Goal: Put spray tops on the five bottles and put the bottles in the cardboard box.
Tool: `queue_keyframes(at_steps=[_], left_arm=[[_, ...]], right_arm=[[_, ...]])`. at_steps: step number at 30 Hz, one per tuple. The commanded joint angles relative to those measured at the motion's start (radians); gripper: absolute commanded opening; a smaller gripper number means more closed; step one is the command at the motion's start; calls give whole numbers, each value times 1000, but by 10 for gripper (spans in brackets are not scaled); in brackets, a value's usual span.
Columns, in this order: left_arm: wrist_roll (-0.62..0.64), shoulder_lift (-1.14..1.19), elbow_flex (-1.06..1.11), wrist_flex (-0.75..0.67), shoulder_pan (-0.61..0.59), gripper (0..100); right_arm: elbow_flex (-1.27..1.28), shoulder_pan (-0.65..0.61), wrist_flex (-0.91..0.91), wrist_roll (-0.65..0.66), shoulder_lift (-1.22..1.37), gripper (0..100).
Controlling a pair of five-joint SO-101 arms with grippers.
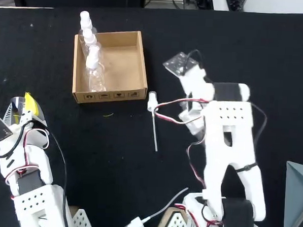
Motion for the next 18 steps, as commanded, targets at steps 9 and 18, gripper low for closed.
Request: queue_keyframes(at_steps=[9,18], left_arm=[[-3,-6,22,-20,13,154],[-3,-6,22,-20,13,155]], right_arm=[[7,-54,-299,-236,-67,117],[160,-29,-430,-275,-150,117]])
